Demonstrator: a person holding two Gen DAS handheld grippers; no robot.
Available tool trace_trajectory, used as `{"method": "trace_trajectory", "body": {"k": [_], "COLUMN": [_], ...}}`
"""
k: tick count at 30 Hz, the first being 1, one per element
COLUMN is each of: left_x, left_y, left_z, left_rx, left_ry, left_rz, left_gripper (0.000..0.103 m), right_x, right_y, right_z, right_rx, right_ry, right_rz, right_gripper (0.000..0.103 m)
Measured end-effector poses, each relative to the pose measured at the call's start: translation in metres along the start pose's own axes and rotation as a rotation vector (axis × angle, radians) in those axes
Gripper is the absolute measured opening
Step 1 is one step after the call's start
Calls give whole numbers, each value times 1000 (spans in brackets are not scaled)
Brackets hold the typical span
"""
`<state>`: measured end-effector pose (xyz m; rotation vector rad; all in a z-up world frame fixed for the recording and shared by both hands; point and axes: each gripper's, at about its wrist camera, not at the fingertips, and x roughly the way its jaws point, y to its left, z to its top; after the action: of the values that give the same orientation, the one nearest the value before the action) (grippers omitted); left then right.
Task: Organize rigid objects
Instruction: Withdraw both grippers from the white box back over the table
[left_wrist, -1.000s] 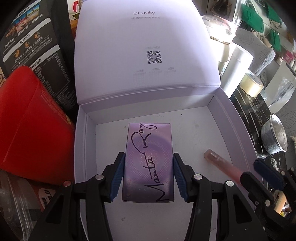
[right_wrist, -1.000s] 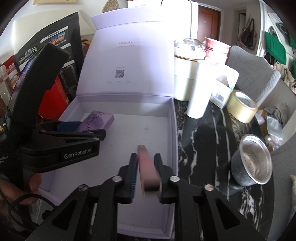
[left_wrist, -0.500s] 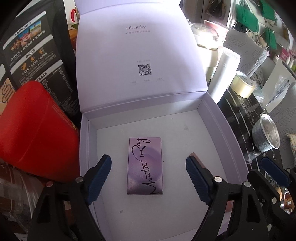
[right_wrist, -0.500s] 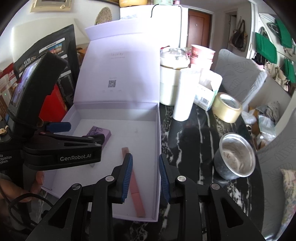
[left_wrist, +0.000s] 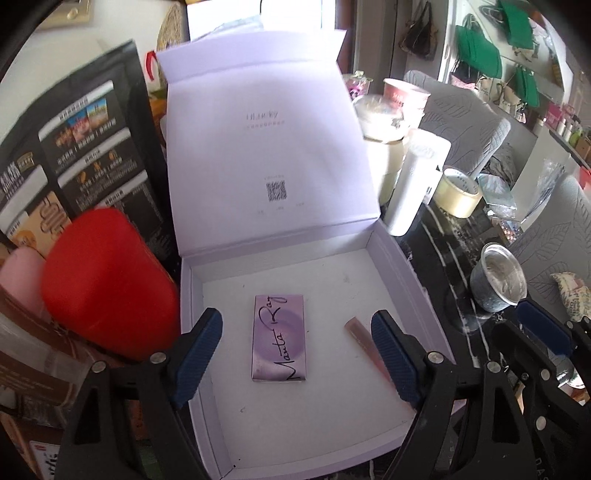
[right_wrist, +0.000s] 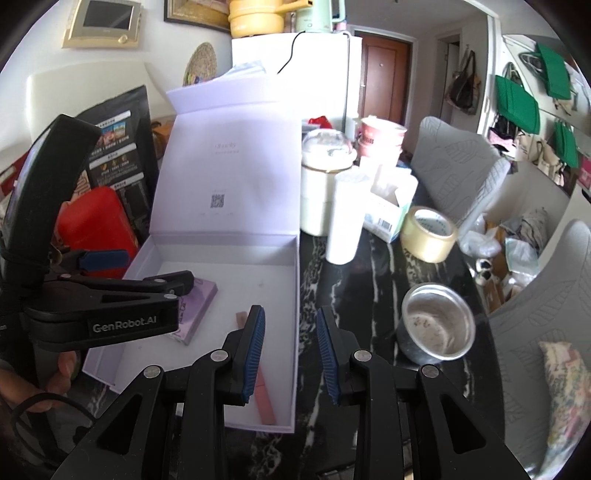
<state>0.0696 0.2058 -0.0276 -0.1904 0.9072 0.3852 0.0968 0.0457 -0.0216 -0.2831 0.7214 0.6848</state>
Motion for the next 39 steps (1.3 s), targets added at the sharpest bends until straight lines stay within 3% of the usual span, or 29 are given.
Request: {"method": "trace_trajectory", "body": {"k": [14, 32, 35, 39], "left_x": [-58, -104, -108, -113], "left_y": [-43, -86, -91, -96], "left_z": [3, -35, -44, -55], "left_rx": [62, 140, 150, 162], "left_ry": [-90, -134, -126, -132], "left_rz": [-57, -169, -194, -202], "left_gripper": [83, 83, 83, 83], "right_x": [-67, -139, -151, -165], "right_y": [-22, -33, -35, -37], "right_z": [-2, -40, -49, -61], "right_rx": [34, 50, 57, 66], "right_ry": [-97, -157, -164, -169], "right_rz": [-50, -145, -159, -176], "right_gripper": [29, 34, 41, 42]}}
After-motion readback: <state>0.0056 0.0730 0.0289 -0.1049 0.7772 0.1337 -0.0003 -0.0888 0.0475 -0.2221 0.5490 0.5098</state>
